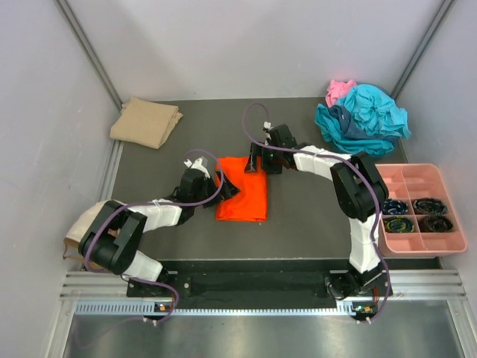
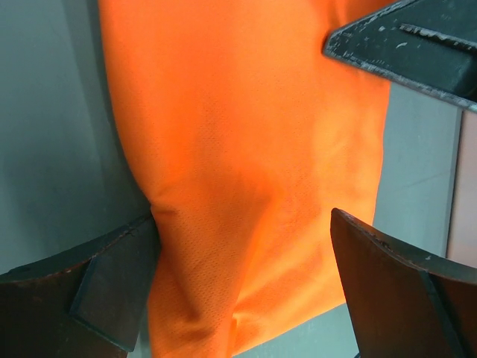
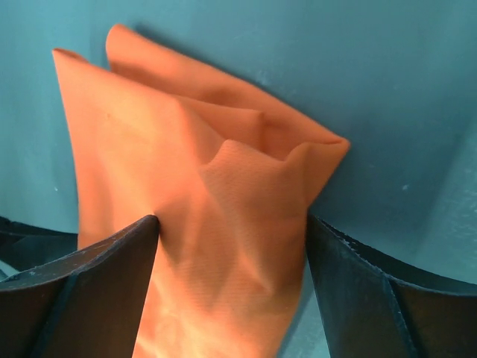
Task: Fold and stack the t-shirts
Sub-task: Smooth out wrinkles on the folded tshirt, then put the neatly folded tshirt into the corner of the board with the left arm
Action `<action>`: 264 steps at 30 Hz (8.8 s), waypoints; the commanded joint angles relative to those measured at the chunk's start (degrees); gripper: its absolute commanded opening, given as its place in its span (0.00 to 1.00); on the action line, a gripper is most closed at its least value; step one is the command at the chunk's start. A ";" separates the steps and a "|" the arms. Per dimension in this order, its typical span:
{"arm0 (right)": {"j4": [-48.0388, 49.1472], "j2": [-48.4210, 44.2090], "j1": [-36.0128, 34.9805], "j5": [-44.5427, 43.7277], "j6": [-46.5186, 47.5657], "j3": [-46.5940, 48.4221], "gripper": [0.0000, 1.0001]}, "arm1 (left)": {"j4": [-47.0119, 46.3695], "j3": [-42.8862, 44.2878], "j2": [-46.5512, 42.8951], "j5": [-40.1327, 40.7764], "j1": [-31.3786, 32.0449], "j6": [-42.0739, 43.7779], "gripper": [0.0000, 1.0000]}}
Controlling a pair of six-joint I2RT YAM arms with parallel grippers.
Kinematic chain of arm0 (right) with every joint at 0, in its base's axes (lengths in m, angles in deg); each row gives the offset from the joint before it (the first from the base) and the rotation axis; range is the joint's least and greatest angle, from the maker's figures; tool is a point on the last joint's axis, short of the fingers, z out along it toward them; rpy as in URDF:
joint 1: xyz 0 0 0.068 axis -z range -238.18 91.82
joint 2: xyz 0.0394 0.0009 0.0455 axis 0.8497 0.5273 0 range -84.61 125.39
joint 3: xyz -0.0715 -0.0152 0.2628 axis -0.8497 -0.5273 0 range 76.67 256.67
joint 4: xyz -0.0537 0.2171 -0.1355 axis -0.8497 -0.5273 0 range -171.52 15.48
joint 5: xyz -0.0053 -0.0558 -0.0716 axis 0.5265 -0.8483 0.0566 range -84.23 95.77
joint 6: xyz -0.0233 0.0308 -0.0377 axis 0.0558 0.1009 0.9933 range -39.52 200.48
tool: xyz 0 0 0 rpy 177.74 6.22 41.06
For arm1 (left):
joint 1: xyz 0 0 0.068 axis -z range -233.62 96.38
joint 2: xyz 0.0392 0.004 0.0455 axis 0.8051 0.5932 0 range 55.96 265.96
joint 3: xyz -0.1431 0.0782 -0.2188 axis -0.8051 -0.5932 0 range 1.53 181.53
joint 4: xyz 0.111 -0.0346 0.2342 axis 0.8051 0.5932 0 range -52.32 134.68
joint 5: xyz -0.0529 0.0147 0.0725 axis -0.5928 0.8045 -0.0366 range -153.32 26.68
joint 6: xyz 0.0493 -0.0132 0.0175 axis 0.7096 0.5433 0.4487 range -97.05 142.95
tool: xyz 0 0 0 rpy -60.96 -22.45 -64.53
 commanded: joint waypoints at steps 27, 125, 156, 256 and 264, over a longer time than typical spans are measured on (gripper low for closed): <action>-4.41 -13.59 1.61 -5.35 2.33 -10.85 0.81 | 19.12 7.00 9.61 -2.29 -3.83 14.75 0.90; 12.63 -33.98 0.56 -6.14 -16.37 -38.70 0.91 | 36.35 36.88 26.21 -14.50 -2.07 25.48 0.00; 31.01 -18.69 -4.98 -6.58 -31.42 -39.24 0.00 | 39.25 38.64 28.50 -15.29 -2.07 25.13 0.00; 3.67 -34.68 -4.89 -12.39 -12.78 -32.73 0.81 | 48.48 56.65 27.70 -11.87 -5.93 31.63 0.00; 3.50 -34.60 -4.81 -12.21 -12.61 -33.00 0.81 | 49.45 61.22 28.41 -13.45 -9.72 31.81 0.00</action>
